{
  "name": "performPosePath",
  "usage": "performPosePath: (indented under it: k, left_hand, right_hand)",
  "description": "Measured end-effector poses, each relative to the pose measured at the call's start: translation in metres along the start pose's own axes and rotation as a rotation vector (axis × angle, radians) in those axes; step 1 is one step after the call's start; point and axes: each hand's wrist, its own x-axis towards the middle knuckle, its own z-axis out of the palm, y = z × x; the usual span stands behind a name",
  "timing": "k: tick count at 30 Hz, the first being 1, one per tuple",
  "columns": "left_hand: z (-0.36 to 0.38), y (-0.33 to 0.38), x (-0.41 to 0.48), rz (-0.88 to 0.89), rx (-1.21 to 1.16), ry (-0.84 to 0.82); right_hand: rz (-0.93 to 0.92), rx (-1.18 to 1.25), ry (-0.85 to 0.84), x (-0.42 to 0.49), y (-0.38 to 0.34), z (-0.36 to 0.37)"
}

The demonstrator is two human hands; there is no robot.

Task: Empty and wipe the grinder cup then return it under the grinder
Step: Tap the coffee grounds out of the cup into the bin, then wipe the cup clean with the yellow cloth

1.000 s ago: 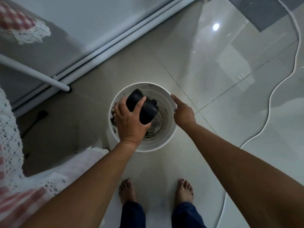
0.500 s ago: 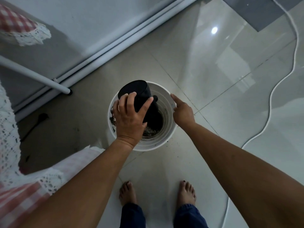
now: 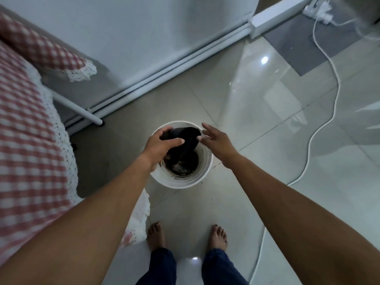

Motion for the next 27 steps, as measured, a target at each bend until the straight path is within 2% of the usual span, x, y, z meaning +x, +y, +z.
performPosePath:
  k: [4,9,14,19,27]
  left_hand:
    - [-0.014,0.057,-0.055,-0.148,-0.048,-0.182]
    - [-0.038,0.128,-0.14,-0.25,-0.201,-0.181]
    - [-0.055,0.186,-0.22,-0.153,-0.354,-0.055]
    - [-0.075,0.233,-0.274,0.013,-0.372,0.062]
    - [-0.144,0.262,-0.352,0.232,-0.407,0.122]
  right_hand:
    - [-0.03,0.14,-0.083,-0.043,-0.07,-0.012]
    - [-0.063,0.183,-0.148,-0.112,-0.163,-0.027]
    - [-0.119,0.194,-0.09,-0.182,-0.251,-0.023]
    - [-0.145,0.28,-0.013,-0.229,-0.314,-0.003]
    - [-0.262,0.32,0.053,-0.292,-0.378,0.049]
